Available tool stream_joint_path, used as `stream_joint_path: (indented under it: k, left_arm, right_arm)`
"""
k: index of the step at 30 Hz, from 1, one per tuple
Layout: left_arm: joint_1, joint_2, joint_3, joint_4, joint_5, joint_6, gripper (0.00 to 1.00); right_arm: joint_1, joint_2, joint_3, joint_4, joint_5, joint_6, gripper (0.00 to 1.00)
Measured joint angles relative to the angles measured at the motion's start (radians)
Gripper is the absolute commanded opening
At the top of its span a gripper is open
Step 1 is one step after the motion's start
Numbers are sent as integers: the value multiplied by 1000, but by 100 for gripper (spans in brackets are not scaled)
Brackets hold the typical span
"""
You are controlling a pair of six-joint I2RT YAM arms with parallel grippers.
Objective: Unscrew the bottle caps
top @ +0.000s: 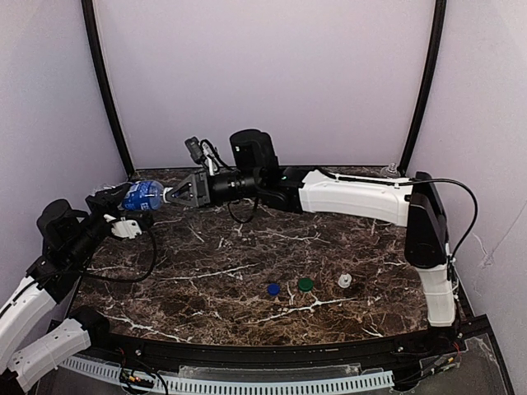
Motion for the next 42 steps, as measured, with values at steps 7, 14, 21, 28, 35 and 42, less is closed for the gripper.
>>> stream_joint_path:
  k: [7, 14, 21, 28, 35, 42]
  left_arm:
    - [2, -24, 93, -303, 150, -94, 37]
    - [-3, -38, 141, -537, 340, -135, 36]
    - [-5, -32, 144, -690, 410, -127, 36]
    - [-6, -30, 150, -707, 428, -121, 36]
    - [-6, -34, 154, -709, 427, -127, 35]
    - [-6, -40, 133, -653, 363, -204, 35]
  right_arm:
    - [96, -146, -125, -176, 242, -718, 0]
    - [266, -296, -332, -158, 634, -1530, 0]
    - [352, -312, -564, 161, 849, -2261, 0]
    - [358, -312, -661, 357, 862, -2644, 0]
    - [358, -311, -665, 392, 867, -2733, 95]
    - [351, -311, -652, 522, 943, -2572, 99]
